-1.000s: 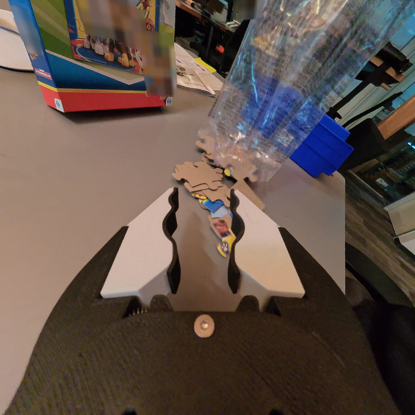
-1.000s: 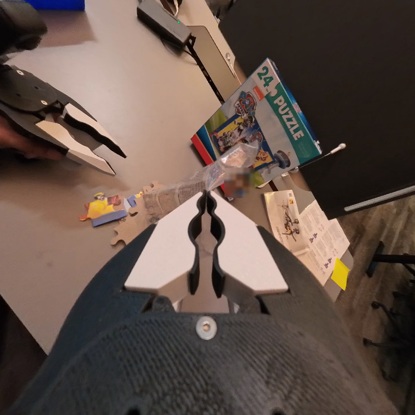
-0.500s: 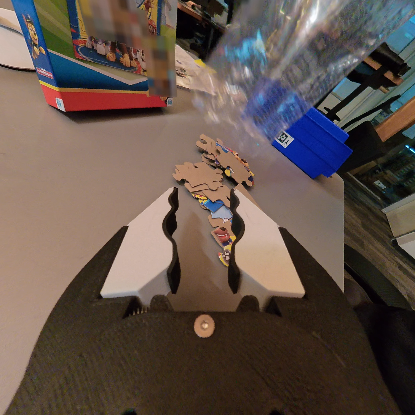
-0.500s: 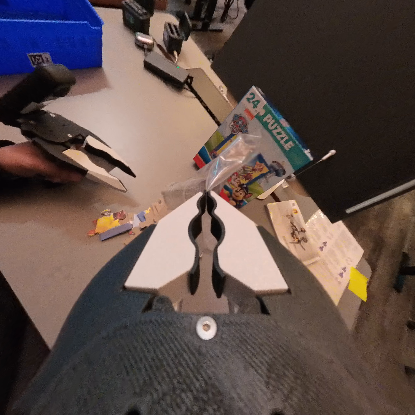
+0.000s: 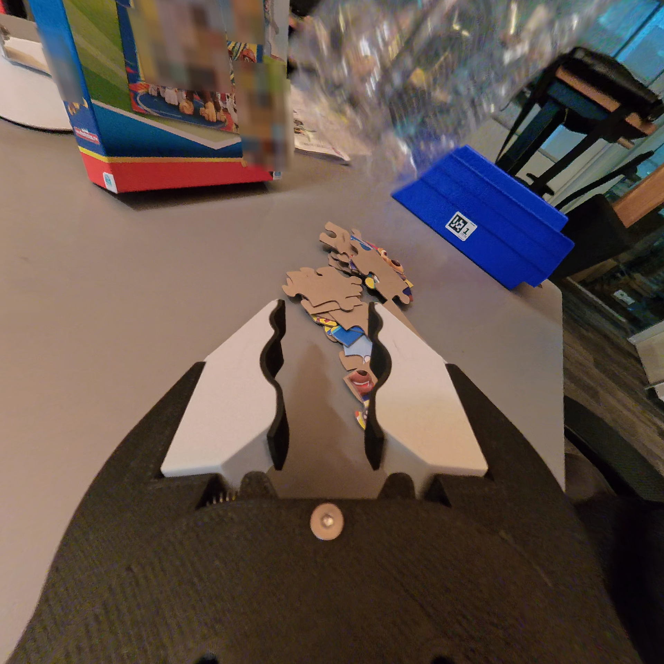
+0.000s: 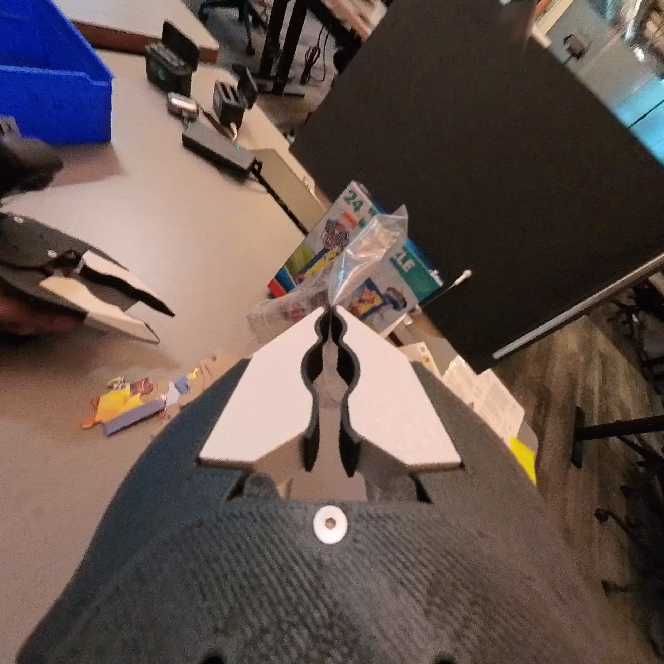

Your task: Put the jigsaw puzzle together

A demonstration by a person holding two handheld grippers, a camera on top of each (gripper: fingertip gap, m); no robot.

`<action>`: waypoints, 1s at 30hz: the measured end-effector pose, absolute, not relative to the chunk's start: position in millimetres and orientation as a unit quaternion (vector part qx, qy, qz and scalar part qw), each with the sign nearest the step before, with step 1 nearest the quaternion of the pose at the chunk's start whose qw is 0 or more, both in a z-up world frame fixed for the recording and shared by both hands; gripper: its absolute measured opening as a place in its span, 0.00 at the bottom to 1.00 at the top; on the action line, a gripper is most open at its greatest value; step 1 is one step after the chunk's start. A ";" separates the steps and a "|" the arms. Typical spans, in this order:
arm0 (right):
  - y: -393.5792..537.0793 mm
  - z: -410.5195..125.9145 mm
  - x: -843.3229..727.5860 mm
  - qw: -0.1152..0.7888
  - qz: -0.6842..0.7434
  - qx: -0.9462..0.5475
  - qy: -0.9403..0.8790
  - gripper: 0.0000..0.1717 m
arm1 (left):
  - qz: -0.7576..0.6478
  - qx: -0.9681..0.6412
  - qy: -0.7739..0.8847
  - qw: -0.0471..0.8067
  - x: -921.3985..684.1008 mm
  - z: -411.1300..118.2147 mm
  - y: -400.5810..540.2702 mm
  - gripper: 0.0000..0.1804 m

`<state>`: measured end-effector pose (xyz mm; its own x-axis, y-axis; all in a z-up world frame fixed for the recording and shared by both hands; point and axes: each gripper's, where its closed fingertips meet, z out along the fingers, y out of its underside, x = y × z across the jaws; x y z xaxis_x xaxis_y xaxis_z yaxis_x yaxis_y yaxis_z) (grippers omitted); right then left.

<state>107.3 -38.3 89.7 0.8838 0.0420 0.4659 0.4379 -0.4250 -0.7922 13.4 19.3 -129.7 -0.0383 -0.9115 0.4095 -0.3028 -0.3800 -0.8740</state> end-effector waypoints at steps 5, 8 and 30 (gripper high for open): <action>3.1 126.8 69.8 0.575 -0.139 -0.788 -0.170 0.00 | -0.517 -0.640 0.473 0.317 13.5 -127.9 27.9 0.28; 41.0 156.3 32.7 0.600 -0.119 -0.763 -0.209 0.00 | -0.519 -0.640 0.463 0.326 12.0 -124.0 31.9 0.29; 264.3 112.9 -287.3 0.505 0.274 -0.750 -0.329 0.00 | -0.615 -0.621 0.371 0.313 -6.1 -88.9 47.6 0.28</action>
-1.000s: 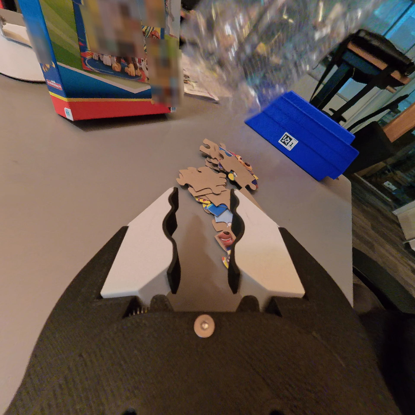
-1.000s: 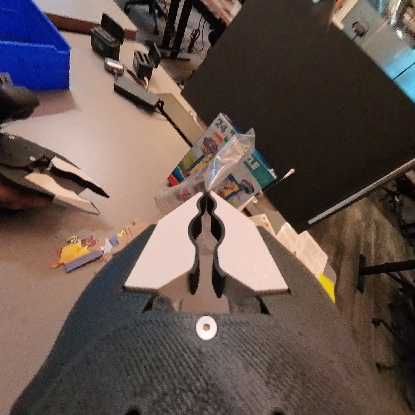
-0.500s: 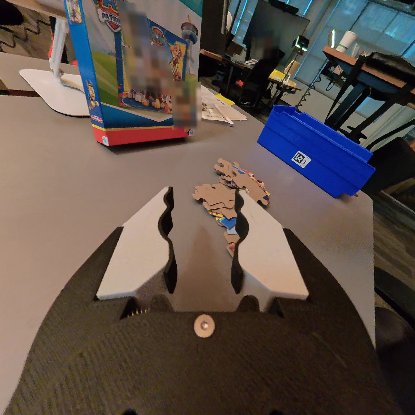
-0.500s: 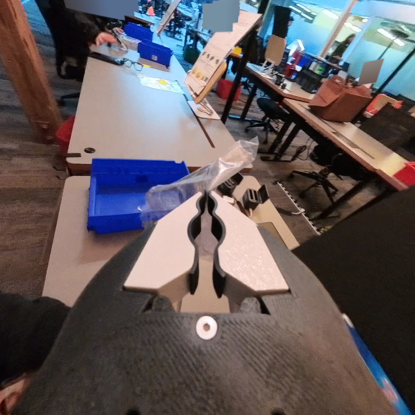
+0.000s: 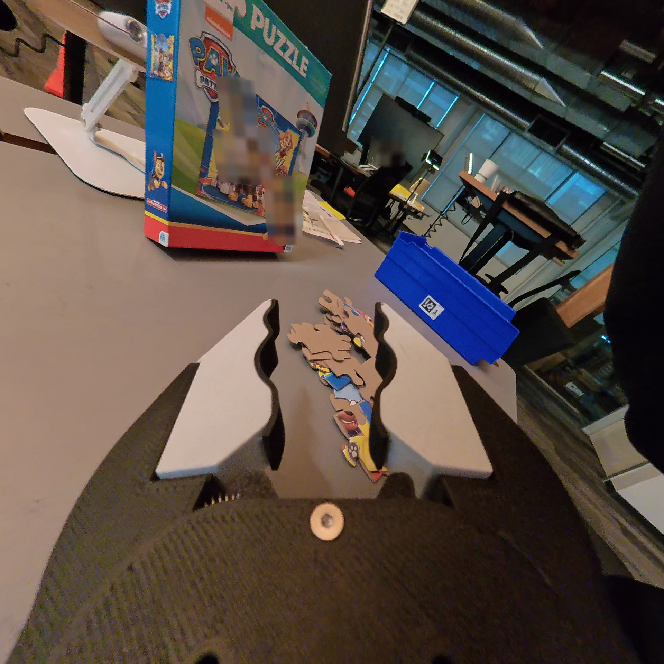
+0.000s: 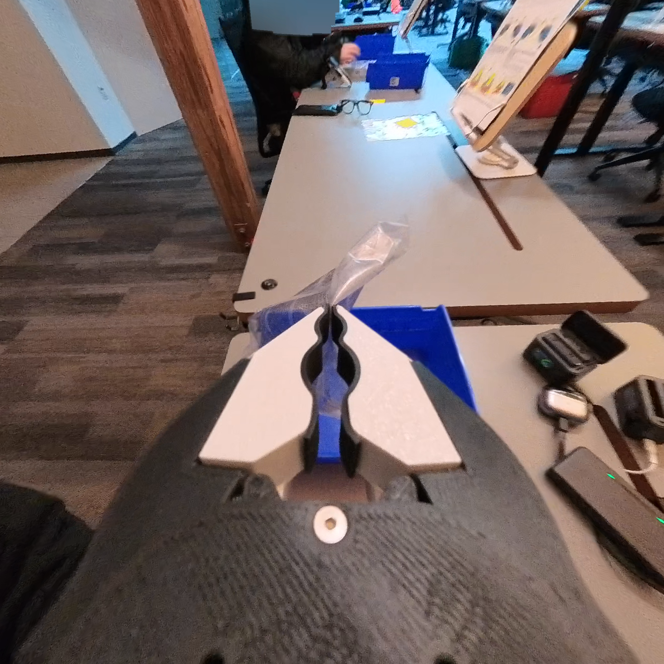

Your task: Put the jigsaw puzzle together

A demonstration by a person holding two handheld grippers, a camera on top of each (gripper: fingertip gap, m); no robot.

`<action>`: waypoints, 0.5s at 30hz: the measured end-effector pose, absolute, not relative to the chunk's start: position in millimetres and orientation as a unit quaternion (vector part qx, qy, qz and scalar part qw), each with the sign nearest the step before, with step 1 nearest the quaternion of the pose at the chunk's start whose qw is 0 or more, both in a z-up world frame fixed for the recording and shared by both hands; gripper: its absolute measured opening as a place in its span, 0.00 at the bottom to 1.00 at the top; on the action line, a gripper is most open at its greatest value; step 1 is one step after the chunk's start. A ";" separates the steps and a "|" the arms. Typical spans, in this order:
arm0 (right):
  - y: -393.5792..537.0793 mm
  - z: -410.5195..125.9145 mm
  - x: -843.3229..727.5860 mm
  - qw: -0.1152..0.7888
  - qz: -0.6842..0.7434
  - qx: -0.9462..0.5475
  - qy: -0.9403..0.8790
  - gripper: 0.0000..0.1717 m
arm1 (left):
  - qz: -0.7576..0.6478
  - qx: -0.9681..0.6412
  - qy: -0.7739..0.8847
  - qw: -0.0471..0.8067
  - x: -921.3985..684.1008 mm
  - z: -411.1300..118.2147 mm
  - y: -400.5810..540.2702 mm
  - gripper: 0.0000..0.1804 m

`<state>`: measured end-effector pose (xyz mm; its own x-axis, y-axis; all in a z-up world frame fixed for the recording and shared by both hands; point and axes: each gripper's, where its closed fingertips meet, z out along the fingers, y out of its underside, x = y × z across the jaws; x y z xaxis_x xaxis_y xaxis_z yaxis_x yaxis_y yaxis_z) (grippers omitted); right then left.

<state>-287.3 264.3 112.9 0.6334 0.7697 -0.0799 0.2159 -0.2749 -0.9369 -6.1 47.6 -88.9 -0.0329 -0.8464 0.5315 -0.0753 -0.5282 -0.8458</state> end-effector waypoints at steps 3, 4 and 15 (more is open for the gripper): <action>276.8 83.2 -302.4 0.463 0.288 -0.768 -0.337 0.00 | -0.616 -0.626 0.363 0.312 -6.9 -89.4 51.2 0.28; 281.0 71.3 -304.5 0.446 0.290 -0.777 -0.338 0.03 | -0.616 -0.628 0.360 0.311 -7.3 -89.8 52.6 0.28; 197.2 56.1 -166.1 0.450 0.221 -0.818 -0.282 0.19 | -0.598 -0.644 0.352 0.323 -12.2 -93.6 65.5 0.28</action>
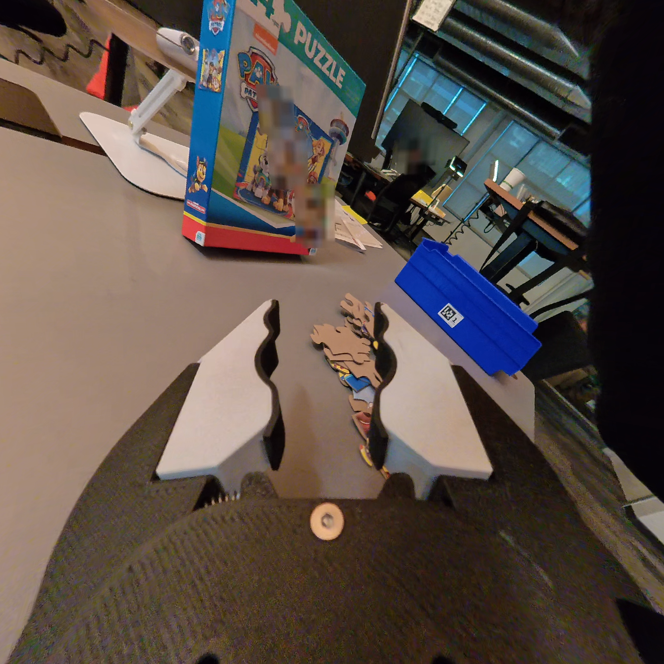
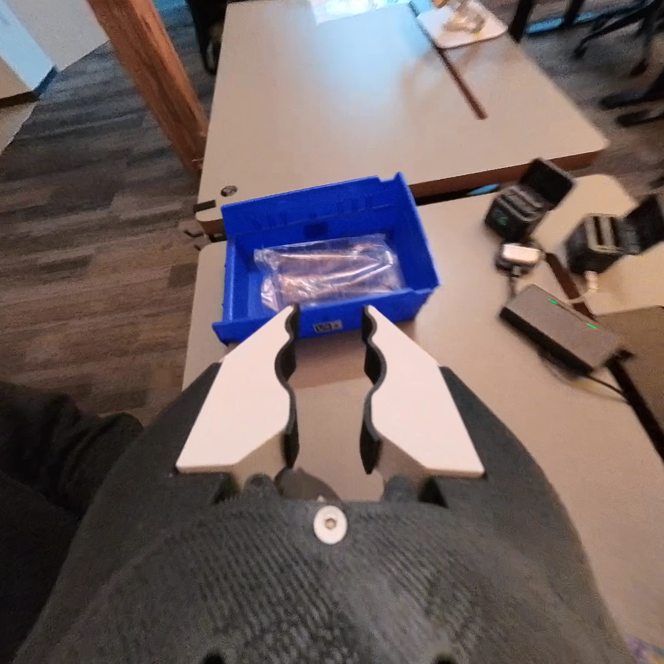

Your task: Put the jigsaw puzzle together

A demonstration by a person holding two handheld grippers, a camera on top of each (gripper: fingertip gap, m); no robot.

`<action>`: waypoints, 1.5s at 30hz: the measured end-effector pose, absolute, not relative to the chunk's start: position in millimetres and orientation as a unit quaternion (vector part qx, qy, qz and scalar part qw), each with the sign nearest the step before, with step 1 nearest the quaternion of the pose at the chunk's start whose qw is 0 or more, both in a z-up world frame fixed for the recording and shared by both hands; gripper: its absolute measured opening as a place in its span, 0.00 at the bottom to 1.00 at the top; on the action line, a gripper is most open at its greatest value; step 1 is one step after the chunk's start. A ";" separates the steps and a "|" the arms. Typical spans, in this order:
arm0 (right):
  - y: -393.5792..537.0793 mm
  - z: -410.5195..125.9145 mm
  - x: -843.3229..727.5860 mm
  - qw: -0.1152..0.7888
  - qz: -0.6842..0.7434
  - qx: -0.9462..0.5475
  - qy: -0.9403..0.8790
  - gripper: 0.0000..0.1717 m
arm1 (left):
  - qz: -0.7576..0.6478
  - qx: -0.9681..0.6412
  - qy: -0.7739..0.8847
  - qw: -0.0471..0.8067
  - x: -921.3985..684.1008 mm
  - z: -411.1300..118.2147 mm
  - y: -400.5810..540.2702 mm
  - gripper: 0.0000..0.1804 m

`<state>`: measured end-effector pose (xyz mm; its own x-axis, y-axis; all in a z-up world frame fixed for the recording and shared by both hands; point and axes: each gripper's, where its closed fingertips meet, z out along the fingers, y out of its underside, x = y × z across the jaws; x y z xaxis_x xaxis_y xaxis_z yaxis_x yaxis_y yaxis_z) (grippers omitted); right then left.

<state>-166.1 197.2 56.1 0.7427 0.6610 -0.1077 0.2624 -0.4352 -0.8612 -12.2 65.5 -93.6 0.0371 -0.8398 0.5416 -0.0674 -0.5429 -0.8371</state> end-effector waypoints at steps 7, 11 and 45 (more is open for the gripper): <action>27.3 -1.5 -5.3 0.530 0.053 -0.830 -0.164 0.18 | -0.582 -0.601 0.425 0.346 -18.2 -88.5 53.1 0.22; -41.1 -61.6 54.4 0.550 0.044 -0.830 -0.089 0.18 | -0.575 -0.590 0.446 0.350 -18.5 -96.0 41.6 0.20; -87.9 -177.6 65.7 0.446 0.168 -0.873 0.104 0.18 | -0.525 -0.565 0.494 0.402 -5.7 -101.7 24.2 0.18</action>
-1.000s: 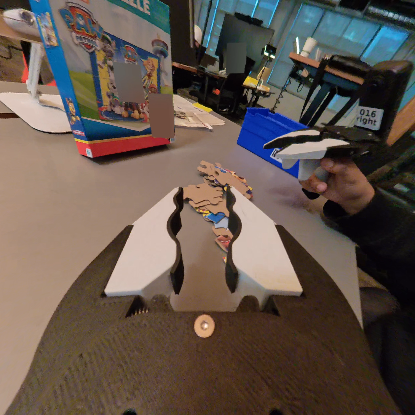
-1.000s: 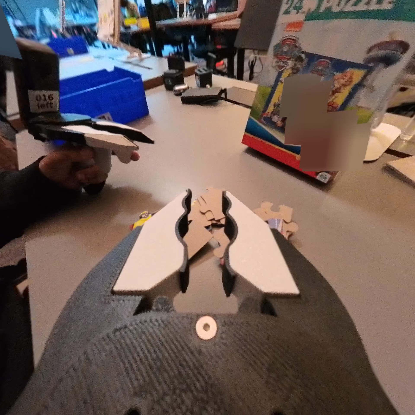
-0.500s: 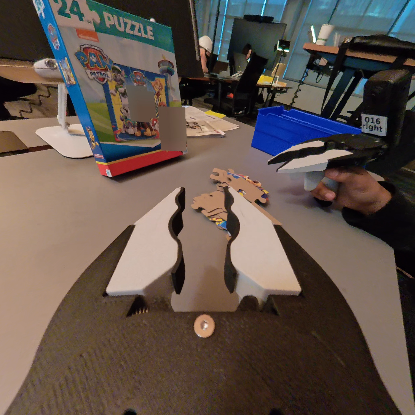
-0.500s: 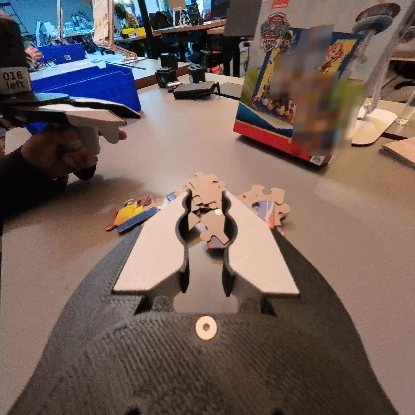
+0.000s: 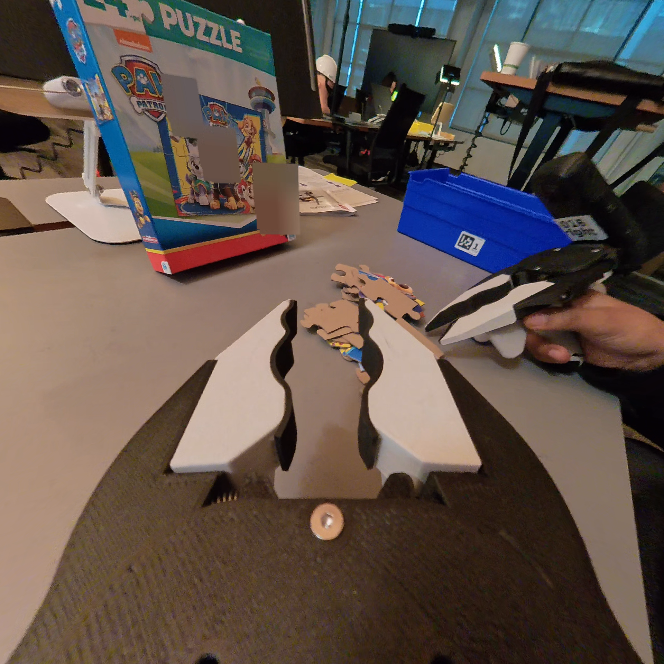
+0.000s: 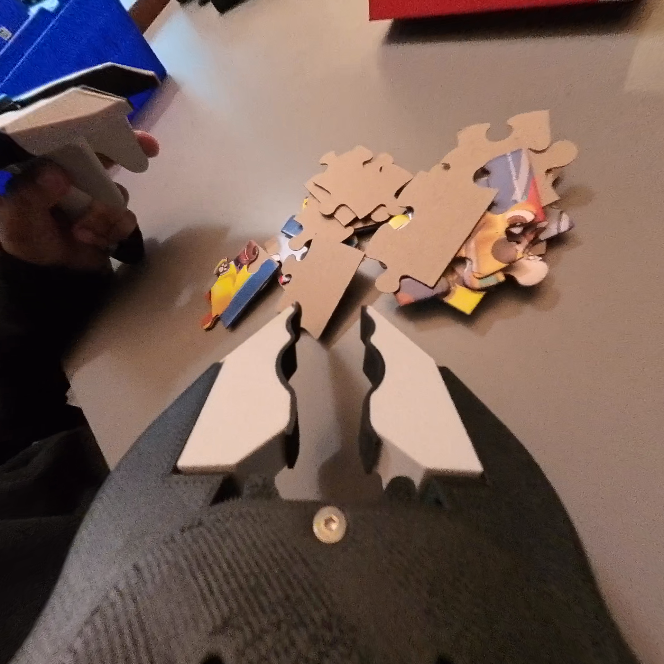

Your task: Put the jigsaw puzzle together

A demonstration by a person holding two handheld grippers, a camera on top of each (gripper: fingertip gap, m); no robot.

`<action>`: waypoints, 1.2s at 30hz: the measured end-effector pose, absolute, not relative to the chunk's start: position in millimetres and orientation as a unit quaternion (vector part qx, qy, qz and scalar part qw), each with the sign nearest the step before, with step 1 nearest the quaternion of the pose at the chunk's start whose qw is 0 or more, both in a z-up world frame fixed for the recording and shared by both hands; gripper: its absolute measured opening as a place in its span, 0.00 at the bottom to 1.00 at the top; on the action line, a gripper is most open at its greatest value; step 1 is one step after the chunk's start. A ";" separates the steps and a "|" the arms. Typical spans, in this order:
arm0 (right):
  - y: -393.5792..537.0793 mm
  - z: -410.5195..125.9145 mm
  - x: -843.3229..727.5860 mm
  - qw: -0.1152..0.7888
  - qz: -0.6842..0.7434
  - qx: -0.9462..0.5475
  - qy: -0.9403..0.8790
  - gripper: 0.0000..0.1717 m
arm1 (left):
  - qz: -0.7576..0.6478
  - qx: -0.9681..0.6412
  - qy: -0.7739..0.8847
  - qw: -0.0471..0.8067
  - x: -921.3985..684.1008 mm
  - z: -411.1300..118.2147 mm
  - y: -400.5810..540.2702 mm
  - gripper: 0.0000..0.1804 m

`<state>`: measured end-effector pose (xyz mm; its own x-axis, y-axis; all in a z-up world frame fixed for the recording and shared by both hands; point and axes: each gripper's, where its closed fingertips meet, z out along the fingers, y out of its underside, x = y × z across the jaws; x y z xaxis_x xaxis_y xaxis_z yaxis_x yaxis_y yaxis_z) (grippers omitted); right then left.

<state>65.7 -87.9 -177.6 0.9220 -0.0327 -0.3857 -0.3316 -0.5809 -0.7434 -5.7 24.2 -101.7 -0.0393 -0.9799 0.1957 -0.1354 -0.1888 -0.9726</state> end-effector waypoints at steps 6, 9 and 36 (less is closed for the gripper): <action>-75.4 -185.0 49.4 0.407 0.249 -0.874 0.093 0.12 | -0.535 -0.564 0.490 0.395 -6.1 -102.1 23.0 0.17; -75.0 -181.5 39.4 0.410 0.272 -0.867 0.076 0.03 | -0.535 -0.565 0.485 0.400 -9.2 -101.0 25.9 0.17; 82.7 -163.2 -85.2 0.421 -0.251 -0.622 -0.611 0.00 | -0.467 -0.656 0.326 0.495 -94.3 -90.5 165.3 0.18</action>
<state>-85.2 82.7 -163.2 0.1280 0.5484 0.8263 0.9711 0.0999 -0.2167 -94.3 165.3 -90.5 0.3507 -0.8903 0.2905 0.0356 -0.2973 -0.9541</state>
